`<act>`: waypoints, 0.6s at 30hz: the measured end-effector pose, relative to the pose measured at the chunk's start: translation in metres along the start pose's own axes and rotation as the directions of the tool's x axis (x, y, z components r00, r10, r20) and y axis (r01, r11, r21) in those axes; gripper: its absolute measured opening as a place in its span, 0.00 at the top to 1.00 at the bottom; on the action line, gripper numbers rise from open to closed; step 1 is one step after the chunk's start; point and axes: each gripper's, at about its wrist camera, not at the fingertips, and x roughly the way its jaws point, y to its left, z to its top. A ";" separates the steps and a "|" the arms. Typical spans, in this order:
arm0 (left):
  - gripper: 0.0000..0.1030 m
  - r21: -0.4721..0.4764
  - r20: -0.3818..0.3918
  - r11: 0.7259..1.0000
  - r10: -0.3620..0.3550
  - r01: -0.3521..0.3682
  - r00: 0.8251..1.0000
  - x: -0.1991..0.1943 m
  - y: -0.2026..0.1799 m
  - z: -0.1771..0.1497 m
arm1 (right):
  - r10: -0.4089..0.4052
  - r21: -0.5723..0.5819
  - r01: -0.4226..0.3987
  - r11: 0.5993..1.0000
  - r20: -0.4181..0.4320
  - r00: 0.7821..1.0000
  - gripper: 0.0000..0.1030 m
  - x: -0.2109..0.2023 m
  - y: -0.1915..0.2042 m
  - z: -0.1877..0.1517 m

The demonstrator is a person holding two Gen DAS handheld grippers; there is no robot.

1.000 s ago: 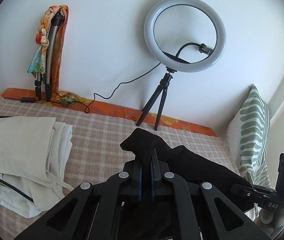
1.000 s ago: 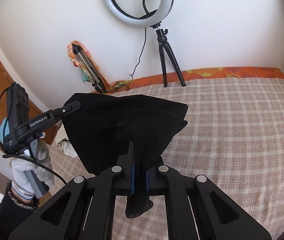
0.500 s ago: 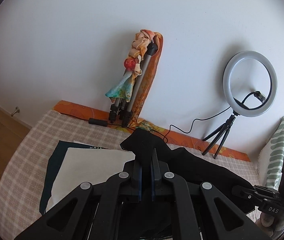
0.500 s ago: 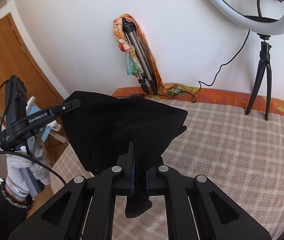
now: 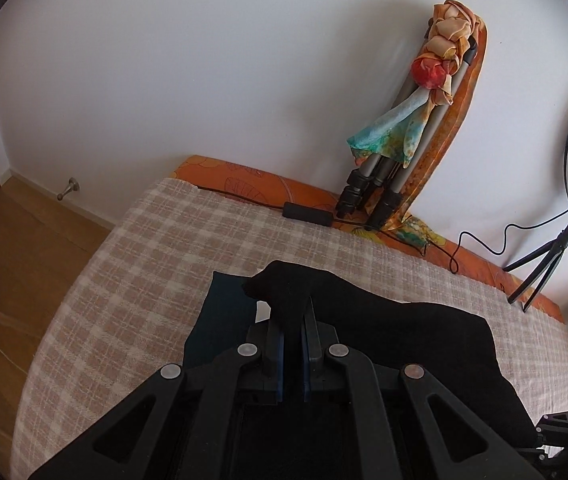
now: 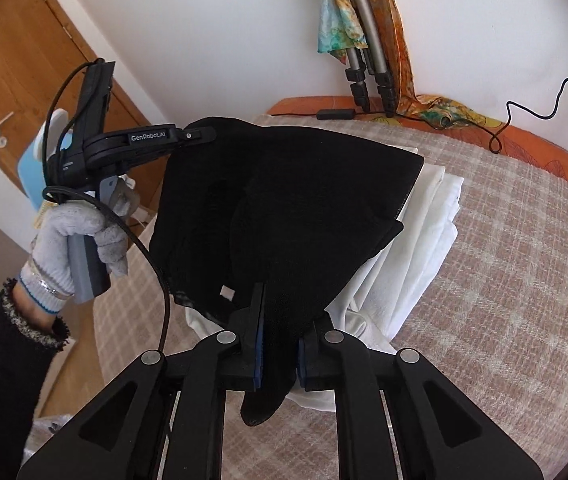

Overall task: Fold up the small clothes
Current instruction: 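Lift the folded black shirt with both tools and carry it onto the white clothes pile, then lower the black shirt onto the white pile and open both tools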

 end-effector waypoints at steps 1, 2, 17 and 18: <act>0.97 0.003 -0.003 1.000 0.001 -0.001 1.000 0.003 0.000 0.000 | 0.019 0.010 -0.019 1.000 0.003 1.000 0.78 -0.005 -0.008 0.000; 0.97 0.006 -0.006 1.000 -0.001 0.001 1.000 0.006 0.001 -0.002 | 0.041 0.026 -0.041 0.999 0.019 0.999 0.74 -0.013 -0.017 0.001; 0.97 0.000 -0.016 1.000 -0.007 0.007 1.000 0.016 0.002 -0.002 | -0.084 0.137 0.072 0.988 0.082 0.993 0.61 0.020 -0.073 0.079; 0.97 0.002 -0.017 1.000 -0.007 0.007 1.000 0.016 0.001 -0.003 | -0.101 0.119 0.092 0.989 0.068 0.993 0.65 0.024 -0.069 0.080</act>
